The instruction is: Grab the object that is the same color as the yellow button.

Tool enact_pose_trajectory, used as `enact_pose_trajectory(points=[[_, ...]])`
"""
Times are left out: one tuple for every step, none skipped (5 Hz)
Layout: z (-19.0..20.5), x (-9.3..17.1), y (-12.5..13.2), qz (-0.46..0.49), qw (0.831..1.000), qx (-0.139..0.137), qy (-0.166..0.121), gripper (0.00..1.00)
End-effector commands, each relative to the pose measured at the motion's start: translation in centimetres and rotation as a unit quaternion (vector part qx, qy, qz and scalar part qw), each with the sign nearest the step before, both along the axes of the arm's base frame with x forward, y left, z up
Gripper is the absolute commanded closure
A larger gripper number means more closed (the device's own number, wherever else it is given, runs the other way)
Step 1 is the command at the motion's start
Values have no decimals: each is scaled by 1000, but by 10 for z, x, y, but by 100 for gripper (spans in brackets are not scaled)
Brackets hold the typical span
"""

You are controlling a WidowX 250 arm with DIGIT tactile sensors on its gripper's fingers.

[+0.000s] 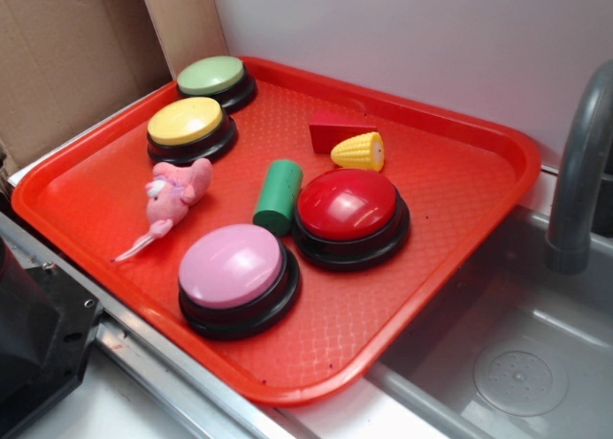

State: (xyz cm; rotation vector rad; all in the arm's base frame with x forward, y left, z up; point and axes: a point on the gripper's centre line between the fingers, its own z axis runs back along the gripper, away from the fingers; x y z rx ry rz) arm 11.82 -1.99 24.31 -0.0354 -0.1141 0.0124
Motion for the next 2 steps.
enact_pose_trajectory(points=[[0, 0, 0, 0, 1000, 0, 0, 0], [-10, 22, -6, 37, 999, 4, -2, 0]])
